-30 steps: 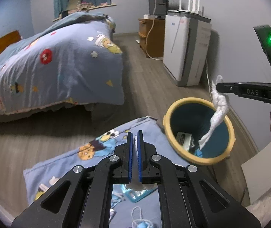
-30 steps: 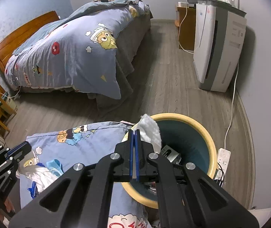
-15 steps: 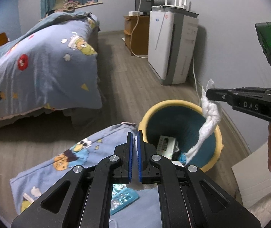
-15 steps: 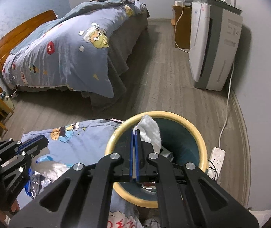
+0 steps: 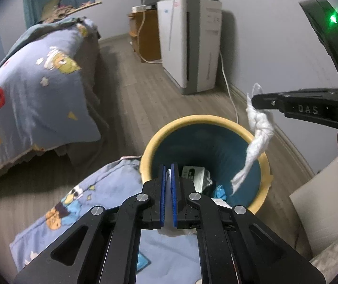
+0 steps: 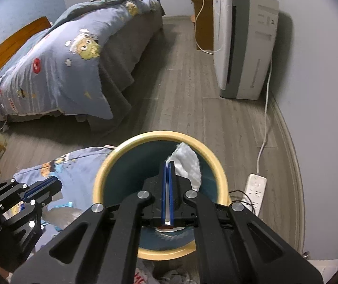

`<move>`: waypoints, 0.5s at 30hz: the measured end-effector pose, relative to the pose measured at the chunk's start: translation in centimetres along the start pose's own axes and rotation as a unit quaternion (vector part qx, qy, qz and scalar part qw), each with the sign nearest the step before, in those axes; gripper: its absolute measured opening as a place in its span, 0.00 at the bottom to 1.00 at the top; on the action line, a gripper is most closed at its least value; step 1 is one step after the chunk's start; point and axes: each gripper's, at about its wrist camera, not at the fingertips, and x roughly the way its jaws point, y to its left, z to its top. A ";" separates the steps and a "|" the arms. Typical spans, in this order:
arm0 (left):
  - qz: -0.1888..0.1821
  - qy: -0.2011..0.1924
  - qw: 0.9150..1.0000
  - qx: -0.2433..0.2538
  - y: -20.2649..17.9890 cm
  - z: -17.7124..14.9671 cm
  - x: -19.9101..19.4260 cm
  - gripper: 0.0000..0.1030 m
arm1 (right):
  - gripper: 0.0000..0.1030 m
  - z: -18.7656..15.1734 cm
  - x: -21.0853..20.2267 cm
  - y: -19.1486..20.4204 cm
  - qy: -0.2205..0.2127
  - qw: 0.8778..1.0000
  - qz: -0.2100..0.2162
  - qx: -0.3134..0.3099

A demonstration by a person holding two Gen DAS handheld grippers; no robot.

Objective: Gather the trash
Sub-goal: 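Carry the white cloth and tissue over the bin with both grippers, then open both grippers to drop the white items into the bin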

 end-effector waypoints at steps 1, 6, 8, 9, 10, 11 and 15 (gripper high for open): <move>-0.003 0.001 1.000 0.002 -0.2 0.1 0.3 0.05 | 0.01 0.1 0.3 -0.3 0.001 1.000 -0.004 0.002; -0.024 0.005 1.000 0.004 -1.2 0.5 1.9 0.05 | 0.01 0.2 1.9 -2.3 0.013 0.999 -0.034 0.013; -0.034 0.006 0.999 0.003 -1.6 0.4 2.5 0.05 | 0.01 0.0 2.7 -3.0 0.022 0.999 -0.045 0.016; -0.037 0.009 0.999 0.005 -1.9 0.3 2.9 0.05 | 0.01 0.0 3.1 -3.3 0.026 0.998 -0.049 0.017; -0.037 0.010 0.999 0.009 -2.2 0.2 3.3 0.05 | 0.01 -0.2 3.5 -3.5 0.031 0.998 -0.055 0.015; -0.039 0.013 0.999 0.013 -2.6 0.1 3.8 0.05 | 0.01 -0.2 3.8 -3.5 0.035 0.997 -0.062 0.012; -0.040 0.026 0.998 0.028 -3.9 -0.4 5.8 0.05 | 0.01 -0.6 4.8 -3.6 0.052 0.996 -0.076 0.008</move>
